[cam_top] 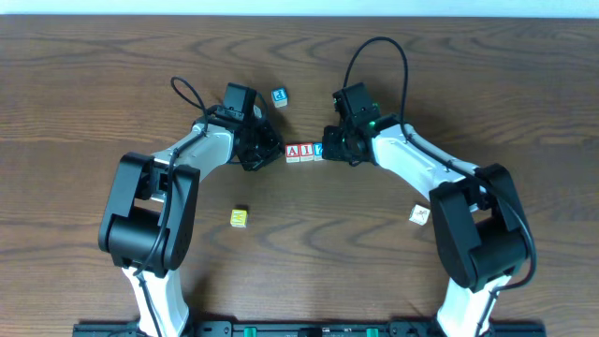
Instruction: Spell out Ai2
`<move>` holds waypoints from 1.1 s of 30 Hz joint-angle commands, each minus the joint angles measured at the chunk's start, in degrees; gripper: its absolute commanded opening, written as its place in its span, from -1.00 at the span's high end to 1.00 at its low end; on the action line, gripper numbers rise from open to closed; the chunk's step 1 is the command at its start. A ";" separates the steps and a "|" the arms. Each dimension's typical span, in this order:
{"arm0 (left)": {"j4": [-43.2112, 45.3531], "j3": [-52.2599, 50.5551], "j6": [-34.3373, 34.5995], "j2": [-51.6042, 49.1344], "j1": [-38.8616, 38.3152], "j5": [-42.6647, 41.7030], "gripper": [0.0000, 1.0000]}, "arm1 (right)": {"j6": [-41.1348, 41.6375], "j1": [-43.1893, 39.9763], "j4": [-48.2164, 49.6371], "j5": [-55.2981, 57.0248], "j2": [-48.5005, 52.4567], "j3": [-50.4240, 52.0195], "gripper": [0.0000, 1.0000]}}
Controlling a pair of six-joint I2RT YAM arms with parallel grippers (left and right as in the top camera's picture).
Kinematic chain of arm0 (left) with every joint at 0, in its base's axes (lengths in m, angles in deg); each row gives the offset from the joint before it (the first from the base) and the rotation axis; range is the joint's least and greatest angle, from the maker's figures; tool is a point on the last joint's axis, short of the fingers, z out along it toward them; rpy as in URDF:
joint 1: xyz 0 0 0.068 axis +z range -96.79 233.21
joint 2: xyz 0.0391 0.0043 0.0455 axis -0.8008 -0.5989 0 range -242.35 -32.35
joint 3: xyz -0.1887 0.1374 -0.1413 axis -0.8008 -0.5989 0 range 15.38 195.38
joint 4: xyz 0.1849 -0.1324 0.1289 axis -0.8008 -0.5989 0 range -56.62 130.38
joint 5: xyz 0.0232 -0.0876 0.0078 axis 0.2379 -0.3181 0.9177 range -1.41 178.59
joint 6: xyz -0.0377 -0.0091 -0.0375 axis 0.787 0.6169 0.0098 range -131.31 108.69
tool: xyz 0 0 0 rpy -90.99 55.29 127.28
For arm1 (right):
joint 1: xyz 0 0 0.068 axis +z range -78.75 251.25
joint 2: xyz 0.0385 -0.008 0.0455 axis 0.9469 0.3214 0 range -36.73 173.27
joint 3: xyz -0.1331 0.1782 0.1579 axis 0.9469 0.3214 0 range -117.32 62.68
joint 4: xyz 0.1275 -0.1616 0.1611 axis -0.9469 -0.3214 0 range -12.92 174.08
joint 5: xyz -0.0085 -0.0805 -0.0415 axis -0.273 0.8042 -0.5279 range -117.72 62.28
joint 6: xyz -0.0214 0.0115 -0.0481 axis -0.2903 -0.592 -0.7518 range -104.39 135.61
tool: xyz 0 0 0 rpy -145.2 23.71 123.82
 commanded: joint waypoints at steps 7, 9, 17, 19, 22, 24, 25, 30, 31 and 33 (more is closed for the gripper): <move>-0.17 -0.20 0.00 1.29 0.02 -0.72 0.89 | 1.97 0.85 0.46 -1.90 1.55 0.17 0.97; -0.17 -0.20 -0.11 1.29 0.02 -0.92 0.88 | 1.97 1.11 0.42 -1.90 1.55 0.17 0.97; -0.15 -0.20 -0.94 1.29 0.04 -1.11 0.88 | 2.01 2.47 0.39 -1.88 1.55 0.17 0.97; -0.17 -0.20 -1.55 1.29 0.04 -1.07 0.88 | 2.01 2.49 0.37 -1.86 1.55 0.17 0.97; -0.13 -0.20 -1.99 1.29 0.04 -1.03 0.88 | 1.99 2.49 0.35 -1.46 1.55 0.17 0.97; -0.11 -0.20 -2.78 1.29 0.13 -0.87 0.88 | 1.99 2.49 -0.02 -1.38 1.55 0.17 0.97; -0.13 -0.20 -2.86 1.29 0.20 -0.68 0.88 | 1.99 2.49 -0.31 -0.83 1.55 0.17 0.97; -0.13 -0.17 -3.04 1.29 1.36 -0.26 0.88 | 1.97 2.01 -1.36 1.57 1.53 0.13 0.98; -0.13 -0.17 -3.48 1.31 1.73 0.07 0.88 | 2.01 1.73 -1.57 1.57 1.53 0.07 0.97; -0.13 -0.17 -5.03 1.31 2.43 0.02 0.89 | 1.99 1.27 -2.14 1.57 1.51 -0.17 0.97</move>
